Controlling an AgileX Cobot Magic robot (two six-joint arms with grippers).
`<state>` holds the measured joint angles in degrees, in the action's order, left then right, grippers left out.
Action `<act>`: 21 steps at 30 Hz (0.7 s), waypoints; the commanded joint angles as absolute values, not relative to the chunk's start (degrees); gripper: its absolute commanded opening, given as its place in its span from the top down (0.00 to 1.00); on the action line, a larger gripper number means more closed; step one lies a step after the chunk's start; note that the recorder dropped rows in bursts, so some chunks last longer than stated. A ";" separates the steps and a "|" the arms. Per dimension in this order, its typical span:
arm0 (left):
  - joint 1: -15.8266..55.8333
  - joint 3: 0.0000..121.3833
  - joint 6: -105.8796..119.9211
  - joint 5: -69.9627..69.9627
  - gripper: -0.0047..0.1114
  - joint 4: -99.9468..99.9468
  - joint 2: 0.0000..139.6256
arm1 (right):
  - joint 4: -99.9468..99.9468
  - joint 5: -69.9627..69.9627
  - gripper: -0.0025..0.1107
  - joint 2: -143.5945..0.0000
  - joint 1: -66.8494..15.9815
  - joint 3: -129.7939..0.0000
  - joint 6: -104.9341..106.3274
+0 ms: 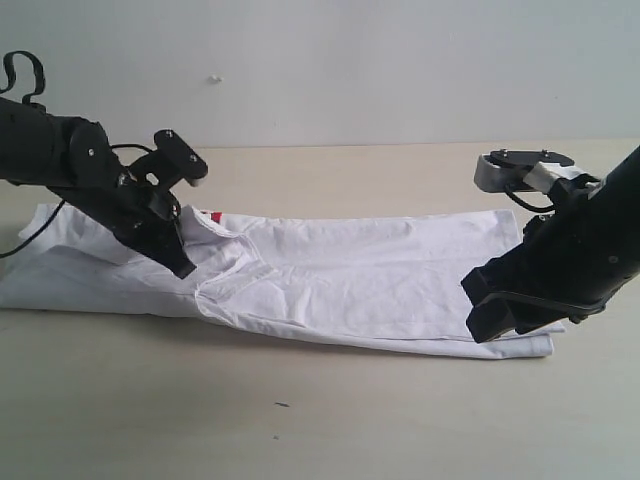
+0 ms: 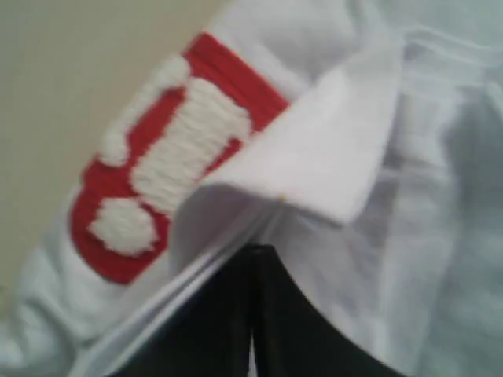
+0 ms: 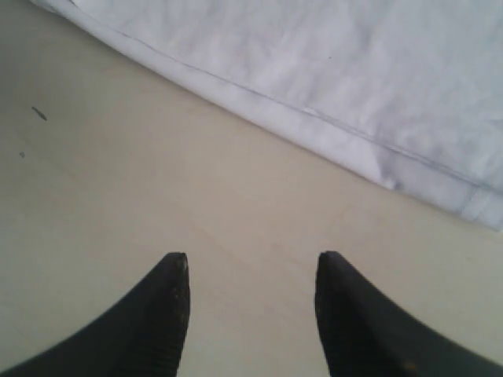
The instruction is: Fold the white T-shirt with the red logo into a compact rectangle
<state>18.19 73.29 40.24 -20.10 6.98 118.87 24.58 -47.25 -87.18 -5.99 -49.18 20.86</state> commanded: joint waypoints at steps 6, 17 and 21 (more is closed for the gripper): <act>17.90 73.31 40.49 4.61 0.96 6.21 118.62 | 24.93 -46.68 0.55 -86.66 -6.00 -48.93 21.37; 14.50 73.31 39.14 -6.91 0.96 10.34 114.63 | 24.82 -46.58 0.55 -86.66 -6.00 -48.93 21.37; 13.03 73.31 38.94 -12.75 0.96 10.60 116.37 | 24.82 -46.79 0.55 -86.66 -6.00 -48.93 21.37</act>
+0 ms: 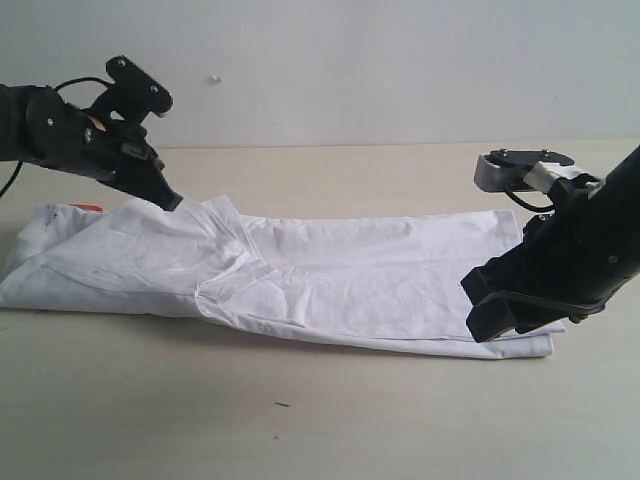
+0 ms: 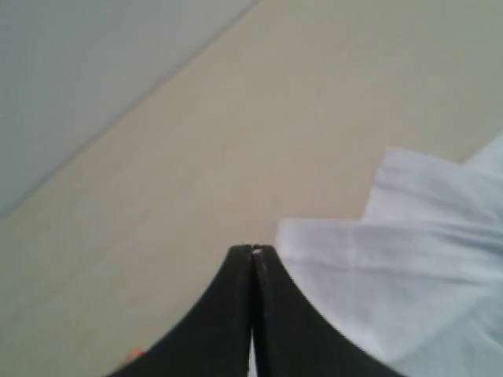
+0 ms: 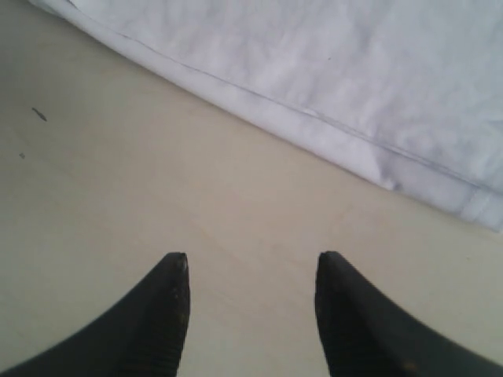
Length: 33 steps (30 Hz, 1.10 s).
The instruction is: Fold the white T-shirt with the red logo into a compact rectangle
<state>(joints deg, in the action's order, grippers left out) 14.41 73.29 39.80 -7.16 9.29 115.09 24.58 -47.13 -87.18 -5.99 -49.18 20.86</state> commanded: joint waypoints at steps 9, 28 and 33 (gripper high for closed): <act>11.34 73.31 37.35 -21.21 0.96 12.19 121.05 | 24.82 -46.89 0.55 -86.66 -6.00 -48.93 21.37; 11.31 73.31 32.63 -25.93 0.96 9.20 107.63 | 21.54 -26.96 0.62 -89.46 -6.00 -48.93 20.85; 11.31 73.31 30.82 -27.18 0.96 9.61 101.98 | 20.32 -22.74 0.77 -95.56 -6.00 -48.93 19.30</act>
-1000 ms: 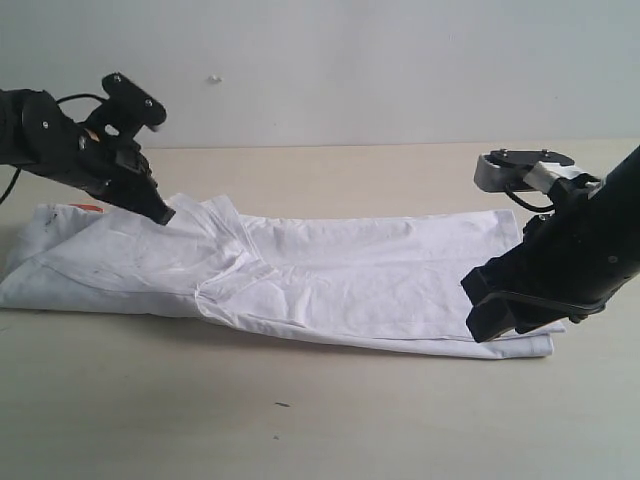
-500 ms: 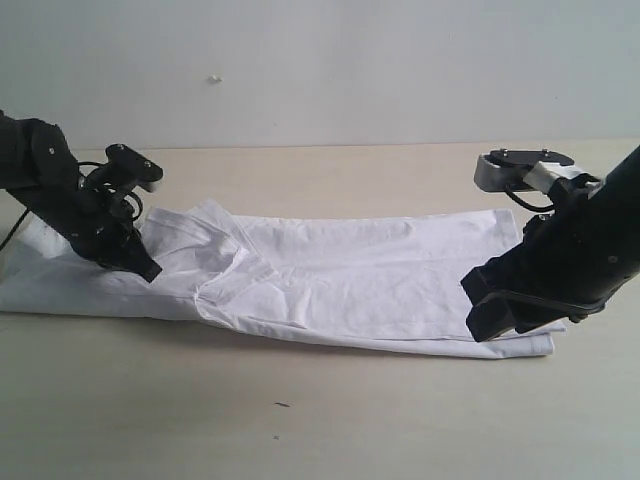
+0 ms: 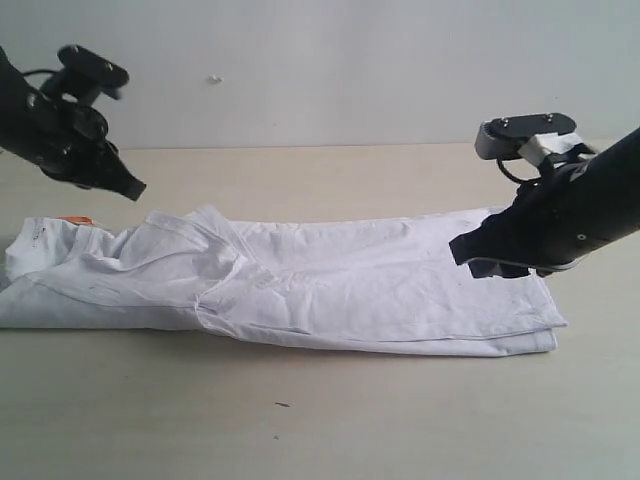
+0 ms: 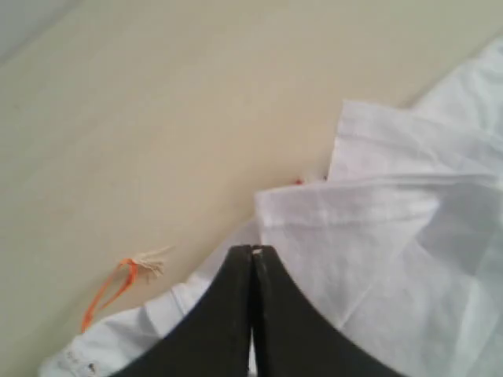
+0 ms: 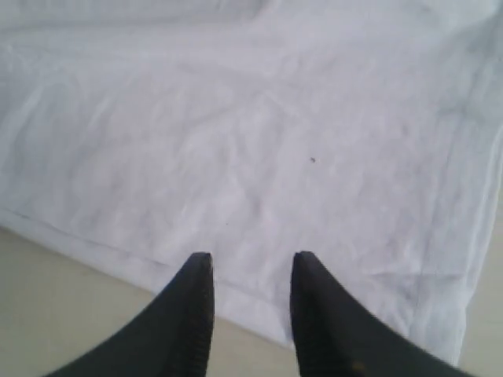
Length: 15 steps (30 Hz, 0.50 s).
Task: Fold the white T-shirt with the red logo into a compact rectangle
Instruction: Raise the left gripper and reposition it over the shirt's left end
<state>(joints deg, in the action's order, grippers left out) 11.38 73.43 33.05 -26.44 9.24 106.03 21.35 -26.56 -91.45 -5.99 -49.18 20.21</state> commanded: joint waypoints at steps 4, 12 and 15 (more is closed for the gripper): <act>11.31 73.31 31.25 -31.37 0.93 14.27 100.54 | 20.32 -22.15 0.87 -99.37 -6.00 -48.93 18.48; 11.31 73.31 32.97 -36.99 0.58 19.80 101.28 | 8.80 -19.94 0.85 -99.90 -4.63 -48.93 -1.72; 11.31 72.62 32.58 -37.81 0.58 19.96 102.60 | 8.99 -21.98 0.86 -99.90 -4.07 -48.93 0.61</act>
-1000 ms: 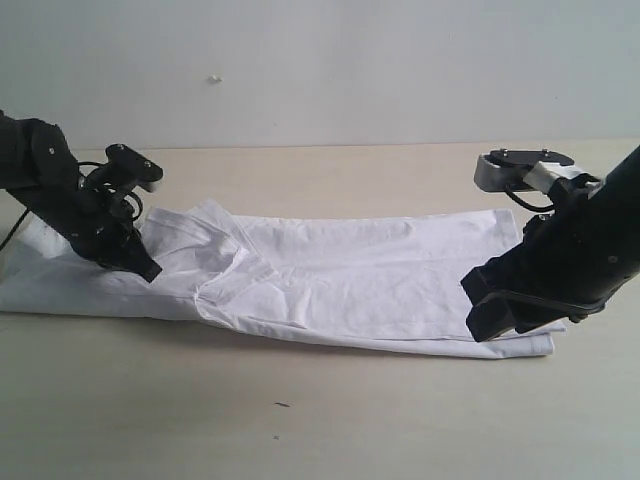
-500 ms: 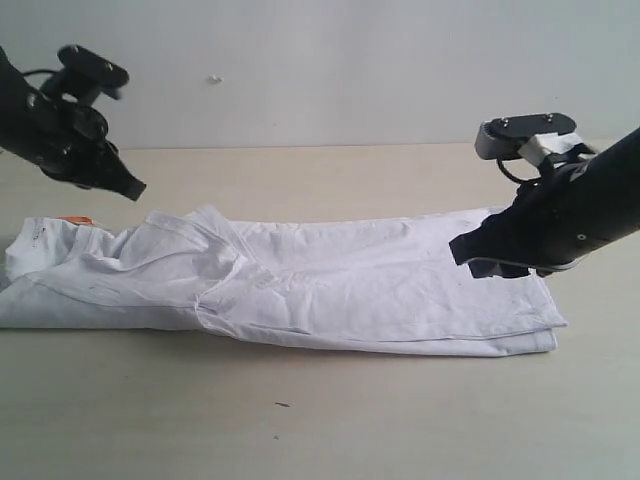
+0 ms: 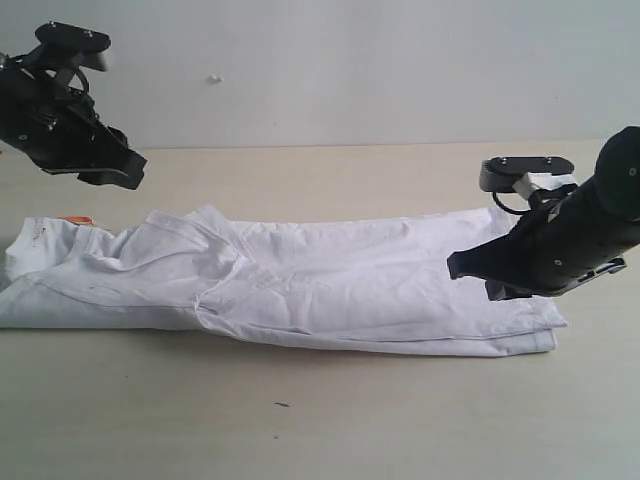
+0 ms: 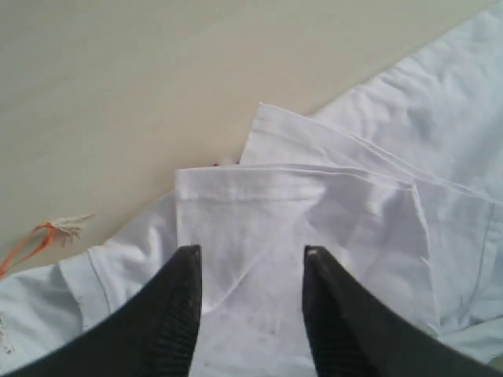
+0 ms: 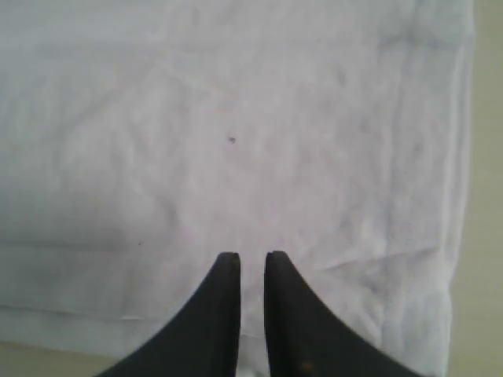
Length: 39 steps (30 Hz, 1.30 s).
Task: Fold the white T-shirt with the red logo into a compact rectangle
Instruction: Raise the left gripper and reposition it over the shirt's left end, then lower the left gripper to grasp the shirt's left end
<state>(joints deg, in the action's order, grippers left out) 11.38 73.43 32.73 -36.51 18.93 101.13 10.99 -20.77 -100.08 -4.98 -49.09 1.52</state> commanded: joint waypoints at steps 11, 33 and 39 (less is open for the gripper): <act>11.43 70.56 32.58 -37.64 0.68 23.05 112.08 | 11.91 -25.19 0.89 -99.90 -4.07 -48.93 8.77; -8.09 70.56 27.58 -44.16 0.54 27.70 106.61 | 20.59 -25.67 0.89 -99.90 -4.07 -48.93 17.85; -23.01 70.56 37.02 -57.66 0.37 46.15 113.83 | 20.96 -26.84 0.89 -99.90 -4.07 -48.93 17.97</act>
<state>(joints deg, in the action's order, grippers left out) -20.48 70.58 35.61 -55.68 43.24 112.37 20.49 -26.82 -100.08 -4.26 -49.09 17.34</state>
